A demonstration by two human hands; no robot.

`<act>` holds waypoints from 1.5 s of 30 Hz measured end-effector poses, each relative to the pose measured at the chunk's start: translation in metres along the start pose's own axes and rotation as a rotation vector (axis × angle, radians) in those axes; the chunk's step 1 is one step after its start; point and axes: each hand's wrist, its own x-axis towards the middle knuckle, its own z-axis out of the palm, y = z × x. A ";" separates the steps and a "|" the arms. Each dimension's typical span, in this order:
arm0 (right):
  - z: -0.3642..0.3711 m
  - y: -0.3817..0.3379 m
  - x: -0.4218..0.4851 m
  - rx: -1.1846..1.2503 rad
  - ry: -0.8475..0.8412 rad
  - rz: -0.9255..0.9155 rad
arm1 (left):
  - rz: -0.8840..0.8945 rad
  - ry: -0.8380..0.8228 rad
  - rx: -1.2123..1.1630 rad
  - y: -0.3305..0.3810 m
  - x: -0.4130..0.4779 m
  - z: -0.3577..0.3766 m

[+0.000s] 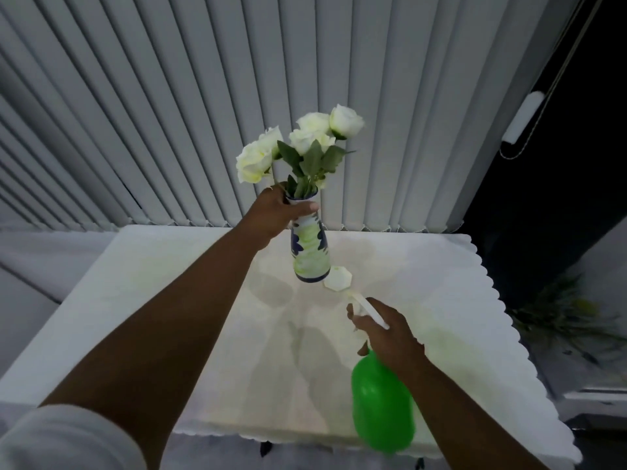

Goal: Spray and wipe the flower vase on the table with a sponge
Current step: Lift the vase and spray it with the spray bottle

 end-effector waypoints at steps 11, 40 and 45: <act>0.004 -0.009 0.022 0.738 -0.137 0.095 | -0.084 -0.199 -0.320 0.019 -0.035 0.013; -0.028 -0.071 -0.047 -0.041 0.172 -0.332 | -0.120 -0.057 -0.045 0.043 -0.018 0.003; -0.025 -0.052 -0.048 -0.069 0.147 -0.244 | -0.120 -0.060 -0.035 0.038 -0.017 0.006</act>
